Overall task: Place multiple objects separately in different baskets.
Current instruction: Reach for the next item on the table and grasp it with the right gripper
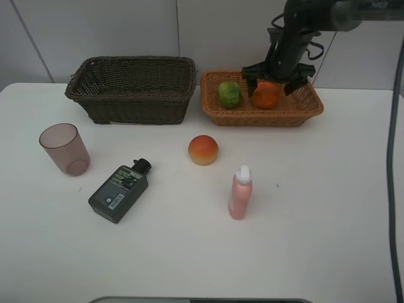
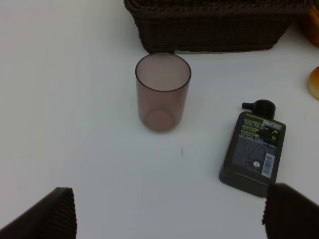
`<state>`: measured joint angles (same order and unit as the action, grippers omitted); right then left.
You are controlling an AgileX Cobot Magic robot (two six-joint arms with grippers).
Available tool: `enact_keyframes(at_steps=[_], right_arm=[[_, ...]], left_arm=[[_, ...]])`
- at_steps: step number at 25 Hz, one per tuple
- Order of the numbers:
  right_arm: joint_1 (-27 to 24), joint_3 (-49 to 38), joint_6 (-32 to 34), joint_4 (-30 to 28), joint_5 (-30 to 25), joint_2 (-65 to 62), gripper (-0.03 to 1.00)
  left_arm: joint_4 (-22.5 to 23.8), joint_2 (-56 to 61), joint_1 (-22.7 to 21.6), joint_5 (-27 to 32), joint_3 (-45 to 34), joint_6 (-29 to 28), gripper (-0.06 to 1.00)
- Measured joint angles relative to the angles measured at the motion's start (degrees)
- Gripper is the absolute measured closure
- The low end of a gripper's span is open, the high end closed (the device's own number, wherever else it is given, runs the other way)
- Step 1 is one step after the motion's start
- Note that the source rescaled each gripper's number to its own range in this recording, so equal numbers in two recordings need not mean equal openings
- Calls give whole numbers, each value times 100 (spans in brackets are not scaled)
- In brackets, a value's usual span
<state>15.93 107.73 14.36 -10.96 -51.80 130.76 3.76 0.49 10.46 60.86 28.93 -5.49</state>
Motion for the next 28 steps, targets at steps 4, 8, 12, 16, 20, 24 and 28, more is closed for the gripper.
enact_keyframes(at_steps=[4, 8, 12, 16, 20, 24, 28], right_arm=[[222, 0, 0, 7, -505, -256, -3], [539, 0, 272, 11, -1035, -456, -3], [1020, 0, 648, 12, -1460, -589, -3], [1564, -292, 980, 112, -1463, -797, -3], [1989, -551, 1499, 157, -1399, -890, -3], [2334, -757, 2118, 150, -1169, -890, -3], [2596, -947, 2893, -34, -781, -890, -3]], left_arm=[[0, 0, 0, 0, 0, 0, -1], [0, 0, 0, 0, 0, 0, -1], [0, 0, 0, 0, 0, 0, -1], [0, 0, 0, 0, 0, 0, -1], [0, 0, 0, 0, 0, 0, -1], [0, 0, 0, 0, 0, 0, -1], [0, 0, 0, 0, 0, 0, -1]])
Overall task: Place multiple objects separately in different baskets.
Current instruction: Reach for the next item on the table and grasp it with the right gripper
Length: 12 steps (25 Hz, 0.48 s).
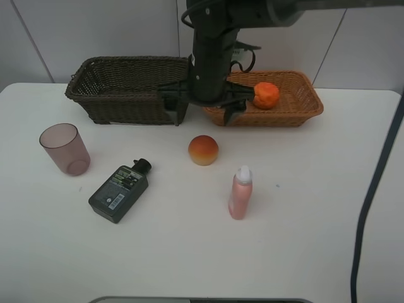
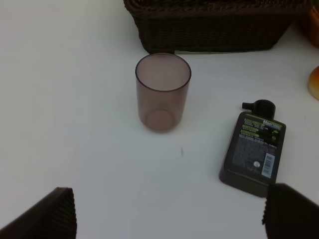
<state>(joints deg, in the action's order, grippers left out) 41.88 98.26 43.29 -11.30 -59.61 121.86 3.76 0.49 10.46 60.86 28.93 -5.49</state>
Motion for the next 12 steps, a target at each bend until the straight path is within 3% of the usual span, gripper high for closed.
enact_keyframes(at_steps=[8, 12], right_arm=[[75, -597, 1349, -355, 848, 0, -3], [75, -796, 1569, -680, 1029, 24, -3]], left_arm=[[0, 0, 0, 0, 0, 0, -1], [0, 0, 0, 0, 0, 0, -1]])
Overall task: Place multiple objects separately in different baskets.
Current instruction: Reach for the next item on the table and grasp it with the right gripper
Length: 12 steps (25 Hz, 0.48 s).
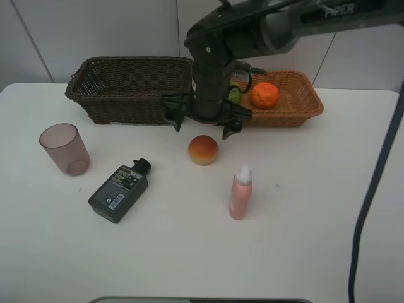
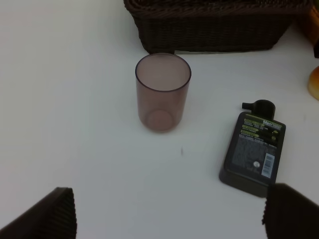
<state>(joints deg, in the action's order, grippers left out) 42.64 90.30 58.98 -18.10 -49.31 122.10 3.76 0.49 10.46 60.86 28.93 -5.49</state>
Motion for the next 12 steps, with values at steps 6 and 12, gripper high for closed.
enact_keyframes(at_steps=[6, 12], right_arm=[[0, -5, 70, -155, 234, 306, -3], [-42, -12, 171, -250, 349, 467, -3]], left_arm=[[0, 0, 0, 0, 0, 0, -1], [0, 0, 0, 0, 0, 0, -1]])
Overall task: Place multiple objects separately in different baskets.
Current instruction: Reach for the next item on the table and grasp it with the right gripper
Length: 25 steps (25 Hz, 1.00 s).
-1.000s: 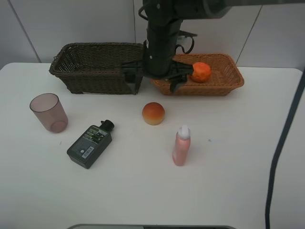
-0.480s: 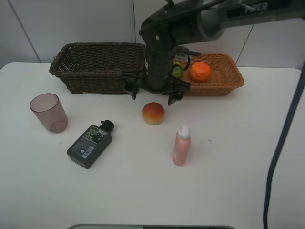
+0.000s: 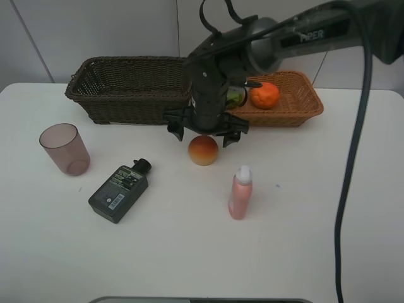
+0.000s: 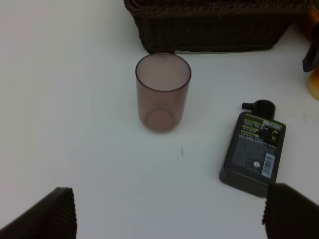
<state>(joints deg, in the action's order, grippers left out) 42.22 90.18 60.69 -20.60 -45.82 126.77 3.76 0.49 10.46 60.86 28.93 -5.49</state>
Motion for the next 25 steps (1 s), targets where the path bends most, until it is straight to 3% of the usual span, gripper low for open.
enact_keyframes(at_steps=[23, 25], right_arm=[[-6, 0, 21, 86, 252, 390, -3], [-6, 0, 21, 86, 245, 390, 1]], left_arm=[[0, 0, 0, 0, 0, 0, -1], [0, 0, 0, 0, 0, 0, -1]])
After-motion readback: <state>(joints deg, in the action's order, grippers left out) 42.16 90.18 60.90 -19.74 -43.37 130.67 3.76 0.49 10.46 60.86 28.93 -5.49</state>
